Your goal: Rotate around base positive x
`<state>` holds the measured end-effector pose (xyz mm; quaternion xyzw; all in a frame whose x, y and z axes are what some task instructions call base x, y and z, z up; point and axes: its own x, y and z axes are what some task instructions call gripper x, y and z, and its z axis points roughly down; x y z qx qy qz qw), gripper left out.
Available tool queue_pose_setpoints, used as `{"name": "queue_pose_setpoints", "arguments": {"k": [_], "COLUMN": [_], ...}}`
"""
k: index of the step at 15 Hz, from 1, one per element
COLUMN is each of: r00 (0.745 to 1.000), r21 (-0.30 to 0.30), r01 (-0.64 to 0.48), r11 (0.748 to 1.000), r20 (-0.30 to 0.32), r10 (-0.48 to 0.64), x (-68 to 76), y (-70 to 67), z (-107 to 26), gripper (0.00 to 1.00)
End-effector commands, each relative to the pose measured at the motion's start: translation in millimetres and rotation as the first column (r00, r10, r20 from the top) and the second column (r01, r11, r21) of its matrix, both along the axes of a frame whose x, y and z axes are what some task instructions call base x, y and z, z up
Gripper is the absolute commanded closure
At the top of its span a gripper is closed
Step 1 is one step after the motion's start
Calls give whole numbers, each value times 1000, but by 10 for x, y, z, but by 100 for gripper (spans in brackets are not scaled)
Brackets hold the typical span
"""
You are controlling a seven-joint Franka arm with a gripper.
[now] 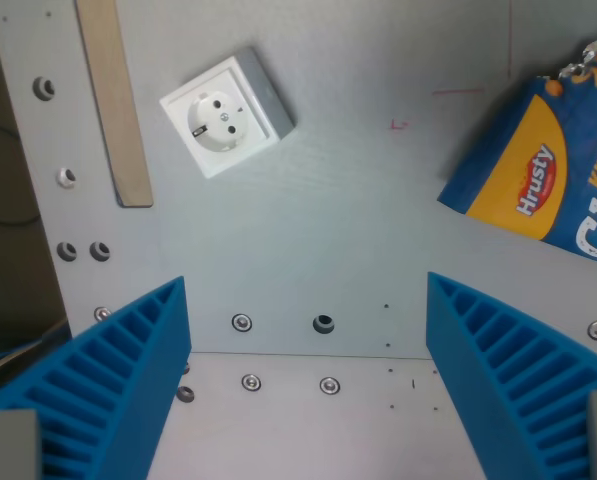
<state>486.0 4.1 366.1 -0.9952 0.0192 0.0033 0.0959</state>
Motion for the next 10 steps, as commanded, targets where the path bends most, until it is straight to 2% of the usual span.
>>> {"name": "queue_pose_setpoints", "arguments": {"k": [1,10], "r00": [1000,1000], "r21": [217,332], "r01": [-19,-18], "r11": [976,943], "r20": [0,0], "r10": [19,19], "x": [-18,-18], "y": [-47,-47], "z": [19,19], "gripper": [0,0]}}
